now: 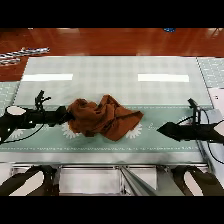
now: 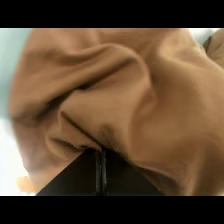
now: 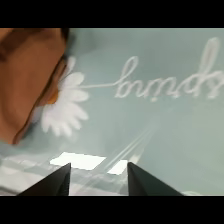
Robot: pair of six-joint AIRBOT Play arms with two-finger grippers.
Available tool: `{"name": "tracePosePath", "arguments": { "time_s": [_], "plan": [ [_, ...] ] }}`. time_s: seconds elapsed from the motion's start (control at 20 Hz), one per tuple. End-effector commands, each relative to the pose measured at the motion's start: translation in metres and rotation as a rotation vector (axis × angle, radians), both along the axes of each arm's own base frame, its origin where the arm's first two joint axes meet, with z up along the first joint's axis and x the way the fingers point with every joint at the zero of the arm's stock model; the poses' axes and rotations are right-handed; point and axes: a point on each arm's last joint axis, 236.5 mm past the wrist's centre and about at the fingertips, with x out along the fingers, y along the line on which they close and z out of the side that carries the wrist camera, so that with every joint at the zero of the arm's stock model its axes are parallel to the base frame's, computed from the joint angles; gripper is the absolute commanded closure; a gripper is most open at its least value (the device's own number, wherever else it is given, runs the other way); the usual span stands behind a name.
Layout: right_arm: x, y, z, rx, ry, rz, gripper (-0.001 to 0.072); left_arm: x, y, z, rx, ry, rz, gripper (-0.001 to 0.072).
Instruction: Fold the shirts.
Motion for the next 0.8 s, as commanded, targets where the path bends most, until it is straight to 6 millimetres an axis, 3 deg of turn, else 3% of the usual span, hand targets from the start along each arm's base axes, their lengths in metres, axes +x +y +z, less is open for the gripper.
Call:
{"name": "tracePosePath", "arguments": {
  "time_s": [0.0, 0.2, 0.35, 0.55, 0.75],
  "plan": [
    [0.002, 0.034, -0.003, 0.048, -0.022, 0.058, 0.0308, 0.003, -0.008, 0.004, 0.012, -0.054, -0.097, 0.0695],
    [0.025, 0.044, -0.027, 0.027, 0.033, 0.043, 0.0308, 0.002, -0.006, 0.006, 0.000, -0.045, -0.093, 0.0694],
    [0.026, 0.055, -0.048, 0.020, 0.110, 0.088, 0.0308, 0.002, -0.006, 0.006, 0.000, -0.045, -0.093, 0.0695],
    [0.026, 0.092, -0.060, 0.074, 0.150, 0.158, 0.0308, 0.002, -0.006, 0.006, 0.000, -0.045, -0.092, 0.0695],
    [0.023, 0.139, -0.056, 0.127, 0.162, 0.238, 0.0308, 0.002, -0.005, 0.006, 0.000, -0.046, -0.092, 0.0695]
  ]
}}
